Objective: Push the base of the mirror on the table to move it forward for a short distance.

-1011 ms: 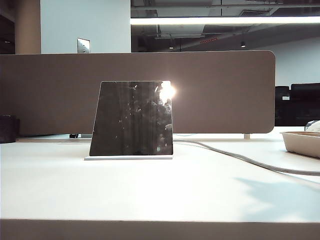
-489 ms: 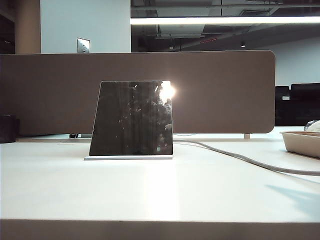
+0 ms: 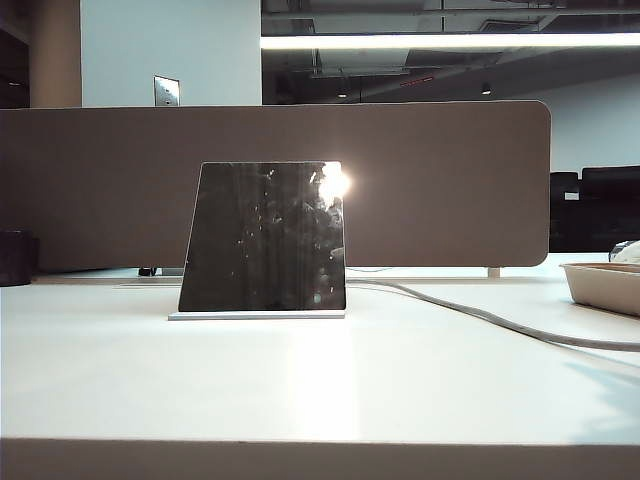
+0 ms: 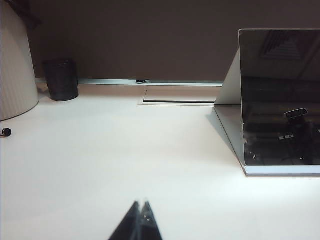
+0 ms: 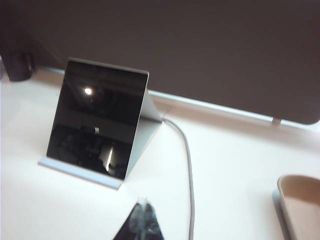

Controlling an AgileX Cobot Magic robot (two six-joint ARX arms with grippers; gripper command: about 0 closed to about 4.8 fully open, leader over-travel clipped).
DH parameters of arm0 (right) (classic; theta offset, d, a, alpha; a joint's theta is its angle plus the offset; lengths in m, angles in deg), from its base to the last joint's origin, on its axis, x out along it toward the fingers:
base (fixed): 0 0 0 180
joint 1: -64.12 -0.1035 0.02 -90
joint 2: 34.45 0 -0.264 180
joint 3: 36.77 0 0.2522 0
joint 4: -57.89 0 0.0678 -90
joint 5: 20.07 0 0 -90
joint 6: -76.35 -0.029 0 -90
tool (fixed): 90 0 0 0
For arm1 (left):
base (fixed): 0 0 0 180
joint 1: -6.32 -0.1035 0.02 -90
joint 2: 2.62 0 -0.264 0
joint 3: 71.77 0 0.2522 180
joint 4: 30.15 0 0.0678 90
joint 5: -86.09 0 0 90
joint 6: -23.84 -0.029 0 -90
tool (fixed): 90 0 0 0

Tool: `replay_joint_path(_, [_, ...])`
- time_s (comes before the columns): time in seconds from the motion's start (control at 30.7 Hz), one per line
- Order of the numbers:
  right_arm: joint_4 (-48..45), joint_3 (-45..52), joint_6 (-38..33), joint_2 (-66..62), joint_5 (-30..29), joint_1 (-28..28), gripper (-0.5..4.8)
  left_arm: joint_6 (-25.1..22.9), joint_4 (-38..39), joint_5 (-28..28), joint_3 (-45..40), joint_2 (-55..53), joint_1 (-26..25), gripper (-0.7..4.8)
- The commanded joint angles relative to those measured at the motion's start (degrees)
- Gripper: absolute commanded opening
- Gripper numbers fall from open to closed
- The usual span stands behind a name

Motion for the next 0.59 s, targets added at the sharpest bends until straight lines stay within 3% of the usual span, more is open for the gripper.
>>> replay_joint_path(0.03, [0.74, -0.24, -0.26, 0.07, -0.22, -0.07, -0.05, -0.24, -0.52, -0.22, 0.07, -0.02, -0.07, -0.01])
replay_joint_path(0.46, [1.2, -0.24, 0.85, 0.28, 0.04, 0.04, -0.05, -0.24, -0.5, -0.22, 0.07, -0.02, -0.07, -0.01])
replay_joint_path(0.59, [2.6, -0.04, 2.1, 2.56, -1.95, 4.42, -0.05, -0.26, -0.5, -0.22, 0.07, -0.02, -0.07, -0.01])
